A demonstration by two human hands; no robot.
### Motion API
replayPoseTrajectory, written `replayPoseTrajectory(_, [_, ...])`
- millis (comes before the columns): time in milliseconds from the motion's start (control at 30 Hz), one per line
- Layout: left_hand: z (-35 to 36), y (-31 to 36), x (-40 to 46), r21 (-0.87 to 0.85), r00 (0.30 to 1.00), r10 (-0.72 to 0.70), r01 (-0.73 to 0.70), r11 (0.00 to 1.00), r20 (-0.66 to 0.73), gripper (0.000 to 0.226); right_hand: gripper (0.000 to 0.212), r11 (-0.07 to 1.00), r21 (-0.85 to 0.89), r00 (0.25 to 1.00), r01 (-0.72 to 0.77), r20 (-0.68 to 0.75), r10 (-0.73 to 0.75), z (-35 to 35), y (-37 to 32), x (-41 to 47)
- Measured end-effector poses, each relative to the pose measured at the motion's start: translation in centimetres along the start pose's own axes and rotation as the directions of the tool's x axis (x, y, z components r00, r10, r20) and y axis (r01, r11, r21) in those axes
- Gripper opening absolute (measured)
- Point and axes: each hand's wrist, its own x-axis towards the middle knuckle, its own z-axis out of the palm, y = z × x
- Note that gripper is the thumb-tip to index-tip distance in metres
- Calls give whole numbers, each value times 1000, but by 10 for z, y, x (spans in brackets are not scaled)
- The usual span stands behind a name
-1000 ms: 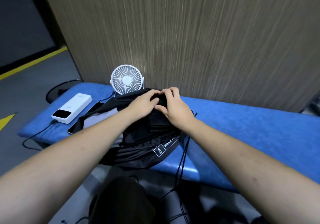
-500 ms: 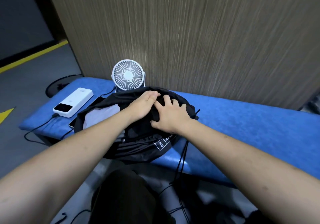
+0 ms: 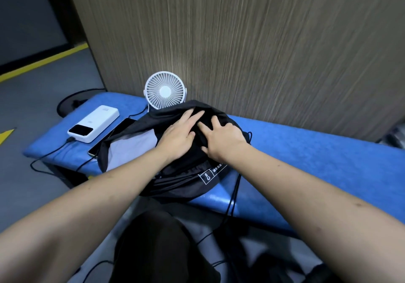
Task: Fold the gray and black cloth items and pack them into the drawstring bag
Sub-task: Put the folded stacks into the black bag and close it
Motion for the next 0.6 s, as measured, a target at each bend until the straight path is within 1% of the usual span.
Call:
replayPoseTrajectory(100, [-1, -4, 6, -104, 998, -53, 55, 993, 14, 68, 82, 999, 14, 999, 46, 7, -46, 4, -9, 3])
replayPoseTrajectory(167, [-2, -5, 13, -165, 998, -69, 66, 984, -13, 60, 86, 988, 117, 995, 101, 0, -101, 7, 0, 2])
replayPoseTrajectory(233, [-5, -4, 17, -164, 997, -57, 49, 985, -43, 52, 92, 955, 263, 990, 137, -20, -137, 7, 12, -3])
replayPoseTrajectory(300, [-11, -1, 19, -76, 998, -57, 54, 996, -40, 44, 94, 934, 315, 985, 172, -50, -165, 5, 24, -8])
replayPoseTrajectory(367, [-21, 0, 19, 23, 997, -78, 78, 997, -11, 37, 89, 938, 280, 979, 204, -84, -188, 2, 34, -14])
replayPoseTrajectory(433, [-35, -2, 15, 113, 996, -91, 88, 990, 24, 33, 80, 943, 232, 968, 238, -135, -212, 0, 45, -21])
replayPoseTrajectory(500, [-52, -6, 11, 202, 996, -78, 68, 977, 42, 31, 71, 948, 161, 950, 275, -197, -243, 0, 59, -28])
replayPoseTrajectory(600, [-75, -14, 4, 260, 994, -93, 73, 963, 66, 32, 52, 945, 100, 930, 312, -234, -282, 1, 73, -35])
